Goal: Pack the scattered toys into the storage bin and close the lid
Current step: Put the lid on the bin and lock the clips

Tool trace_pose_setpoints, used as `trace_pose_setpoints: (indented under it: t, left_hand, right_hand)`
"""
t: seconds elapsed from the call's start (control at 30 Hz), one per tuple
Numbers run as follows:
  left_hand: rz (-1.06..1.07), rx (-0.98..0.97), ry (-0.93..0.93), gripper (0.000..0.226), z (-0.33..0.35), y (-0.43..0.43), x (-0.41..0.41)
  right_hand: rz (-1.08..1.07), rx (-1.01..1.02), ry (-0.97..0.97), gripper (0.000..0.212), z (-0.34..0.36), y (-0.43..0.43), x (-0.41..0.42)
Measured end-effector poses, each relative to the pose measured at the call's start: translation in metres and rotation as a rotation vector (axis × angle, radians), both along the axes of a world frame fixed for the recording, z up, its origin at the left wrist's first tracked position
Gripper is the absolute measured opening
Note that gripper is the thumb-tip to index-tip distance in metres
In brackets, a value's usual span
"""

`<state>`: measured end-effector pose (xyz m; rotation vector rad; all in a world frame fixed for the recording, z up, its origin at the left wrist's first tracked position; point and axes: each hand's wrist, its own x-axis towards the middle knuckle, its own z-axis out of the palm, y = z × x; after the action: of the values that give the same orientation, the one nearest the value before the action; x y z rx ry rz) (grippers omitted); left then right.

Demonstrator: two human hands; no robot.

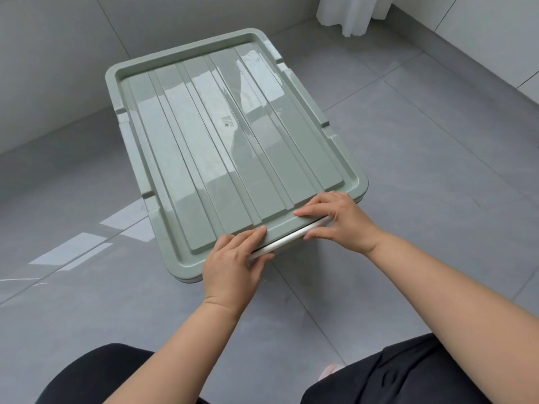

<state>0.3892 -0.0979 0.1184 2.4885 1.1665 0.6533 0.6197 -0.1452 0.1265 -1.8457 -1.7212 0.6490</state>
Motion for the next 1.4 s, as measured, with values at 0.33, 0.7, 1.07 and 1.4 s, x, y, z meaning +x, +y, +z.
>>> trace_pose_setpoints:
  t: [0.33,0.7,1.07,1.4]
  left_hand:
    - [0.033,-0.148,0.044,0.048,0.010,0.001,0.001]
    - [0.577,-0.579,-0.237,0.068,0.038,0.069,-0.073]
    - [0.676,-1.133,-0.511,0.026,0.023,0.083,-0.064]
    - [0.545,-1.472,-0.555,0.042,0.015,0.018,-0.011]
  right_hand:
    - [-0.076,-0.095,0.097,0.048,0.009,-0.001,-0.005]
    - [-0.933,-0.547,1.176,0.090,0.023,-0.023,-0.143]
    - [-1.174,-0.312,1.256,0.086,0.010,0.031,-0.191]
    - [-1.088,-0.336,0.905,0.039,0.020,-0.006,-0.081]
